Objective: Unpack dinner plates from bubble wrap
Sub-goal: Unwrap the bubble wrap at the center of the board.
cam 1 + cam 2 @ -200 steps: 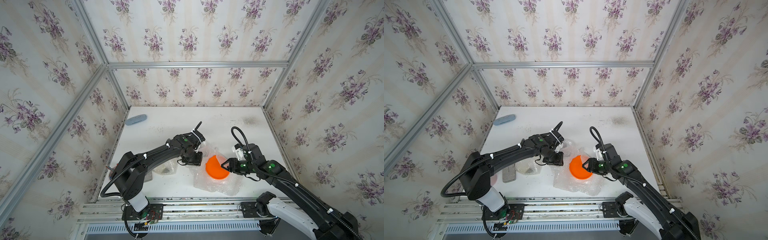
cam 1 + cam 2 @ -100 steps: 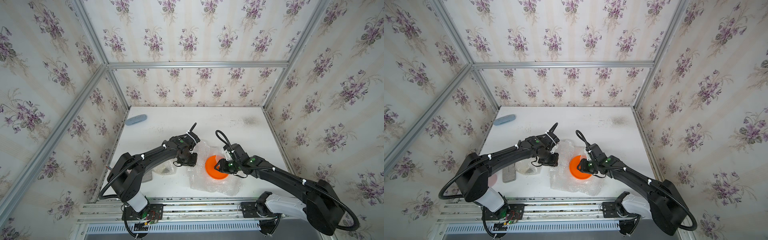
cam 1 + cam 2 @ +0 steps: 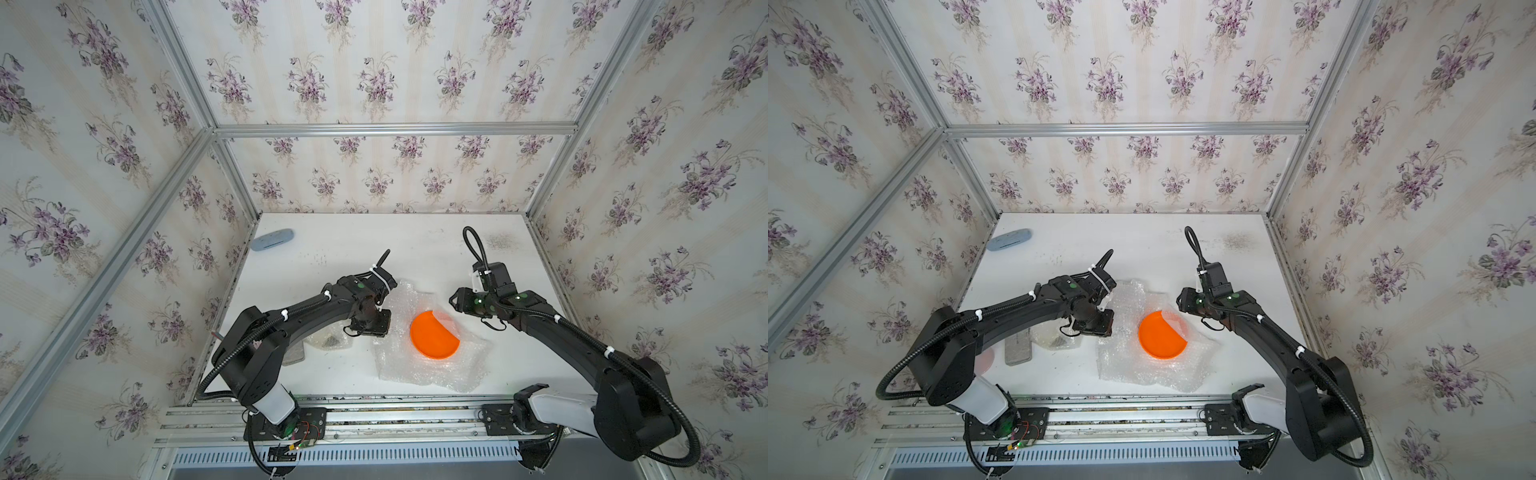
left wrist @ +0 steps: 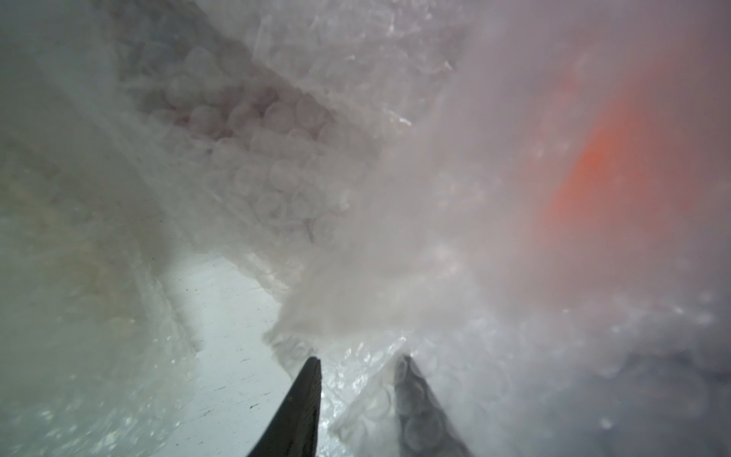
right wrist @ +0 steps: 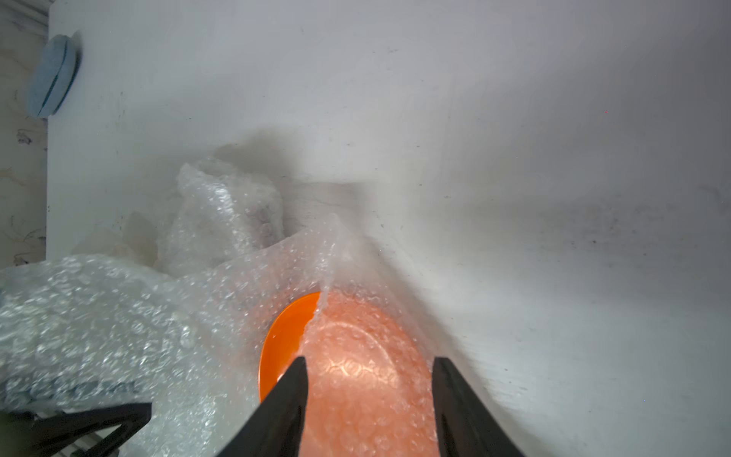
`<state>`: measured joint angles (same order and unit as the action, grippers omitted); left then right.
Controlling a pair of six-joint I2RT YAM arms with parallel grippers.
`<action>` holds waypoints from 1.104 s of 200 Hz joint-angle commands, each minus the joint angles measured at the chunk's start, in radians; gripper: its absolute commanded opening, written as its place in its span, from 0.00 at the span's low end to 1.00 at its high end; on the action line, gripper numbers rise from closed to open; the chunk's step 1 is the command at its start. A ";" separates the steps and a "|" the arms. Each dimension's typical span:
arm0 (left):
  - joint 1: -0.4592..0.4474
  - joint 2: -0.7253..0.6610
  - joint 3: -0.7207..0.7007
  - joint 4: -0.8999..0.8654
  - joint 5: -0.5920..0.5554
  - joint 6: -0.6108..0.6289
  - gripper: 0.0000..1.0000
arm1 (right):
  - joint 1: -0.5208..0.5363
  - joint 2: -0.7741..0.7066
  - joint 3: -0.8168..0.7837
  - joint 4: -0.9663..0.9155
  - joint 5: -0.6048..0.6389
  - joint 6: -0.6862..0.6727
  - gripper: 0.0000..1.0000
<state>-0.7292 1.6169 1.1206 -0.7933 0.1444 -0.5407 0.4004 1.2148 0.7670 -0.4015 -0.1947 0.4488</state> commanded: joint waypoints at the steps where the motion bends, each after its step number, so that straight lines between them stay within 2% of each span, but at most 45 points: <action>1: 0.002 -0.004 0.010 0.005 -0.014 -0.007 0.35 | 0.066 -0.045 0.016 -0.124 0.000 -0.127 0.62; 38: 0.007 -0.004 -0.001 0.011 -0.017 -0.004 0.35 | 0.252 -0.058 0.017 -0.231 0.100 -0.095 0.71; 55: 0.011 -0.002 -0.008 0.020 -0.012 -0.002 0.35 | 0.321 -0.023 0.049 -0.267 0.158 -0.098 0.73; 91: 0.020 0.003 -0.005 0.035 -0.007 0.002 0.35 | 0.344 0.066 0.090 -0.305 0.261 -0.076 0.70; 112: 0.022 0.007 -0.006 0.040 0.000 0.004 0.34 | 0.343 0.127 0.119 -0.329 0.311 -0.058 0.59; 133: 0.024 0.013 -0.007 0.040 0.005 0.014 0.33 | 0.337 0.164 0.144 -0.350 0.375 -0.031 0.25; 141: 0.026 0.016 -0.007 0.040 0.007 0.017 0.32 | 0.325 0.167 0.152 -0.350 0.399 -0.020 0.12; 152: 0.025 0.020 -0.009 0.040 0.014 0.019 0.29 | 0.279 0.169 0.161 -0.345 0.419 -0.002 0.04; 171: 0.025 0.032 0.003 0.040 0.025 0.029 0.25 | 0.155 0.169 0.160 -0.312 0.406 0.002 0.01; 184: 0.025 0.046 0.022 0.040 0.027 0.038 0.23 | 0.031 0.170 0.167 -0.279 0.383 -0.009 0.00; 221: 0.048 0.118 0.102 0.034 0.002 0.062 0.20 | -0.173 0.248 0.189 -0.168 0.333 -0.060 0.01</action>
<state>-0.6998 1.7020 1.1866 -0.7555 0.1658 -0.5060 0.3153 1.4097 0.9447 -0.6495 0.1627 0.4156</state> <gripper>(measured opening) 0.212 0.050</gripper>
